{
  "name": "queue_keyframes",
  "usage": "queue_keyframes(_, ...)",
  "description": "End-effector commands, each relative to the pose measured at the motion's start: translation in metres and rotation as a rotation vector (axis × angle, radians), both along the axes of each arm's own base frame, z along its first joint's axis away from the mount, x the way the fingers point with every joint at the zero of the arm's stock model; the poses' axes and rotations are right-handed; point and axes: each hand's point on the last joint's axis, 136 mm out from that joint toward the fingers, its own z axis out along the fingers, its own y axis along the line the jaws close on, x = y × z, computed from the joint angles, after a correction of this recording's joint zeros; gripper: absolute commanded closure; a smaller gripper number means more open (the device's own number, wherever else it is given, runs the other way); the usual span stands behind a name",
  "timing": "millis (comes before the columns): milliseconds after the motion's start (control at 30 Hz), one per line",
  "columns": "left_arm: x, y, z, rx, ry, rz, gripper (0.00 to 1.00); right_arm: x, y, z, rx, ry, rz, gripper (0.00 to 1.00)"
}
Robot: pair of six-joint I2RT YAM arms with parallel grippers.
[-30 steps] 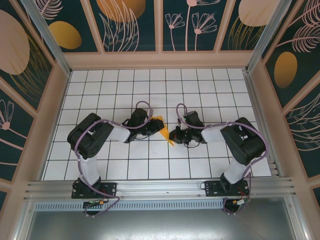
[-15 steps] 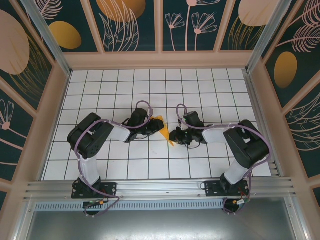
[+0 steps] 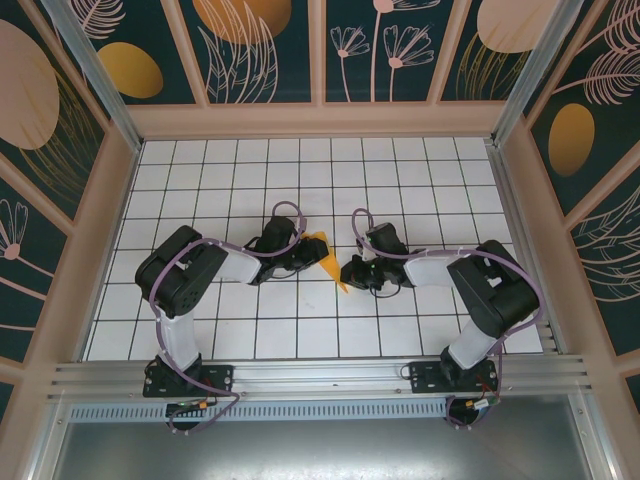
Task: Fold a paper plane with a square sheet of paper (pick it up from the middle)
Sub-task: Fold the wing for the fifth time at the center of the table.
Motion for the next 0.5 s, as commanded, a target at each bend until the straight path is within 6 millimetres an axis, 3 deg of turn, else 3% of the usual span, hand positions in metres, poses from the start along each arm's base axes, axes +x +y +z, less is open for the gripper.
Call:
queue_keyframes(0, -0.018, 0.019, -0.056, 0.147, 0.118, 0.008, 0.69, -0.008, -0.009, -0.005, -0.061, 0.020, 0.008, 0.86)
queue_keyframes(233, -0.018, 0.019, -0.057, 0.150, 0.119, 0.006, 0.70, -0.007, 0.000, 0.016, 0.004, -0.019, 0.029, 0.78)
queue_keyframes(467, -0.018, 0.018, -0.057, 0.147, 0.121, 0.005, 0.70, -0.013, -0.004, 0.008, -0.038, -0.005, 0.057, 0.74)
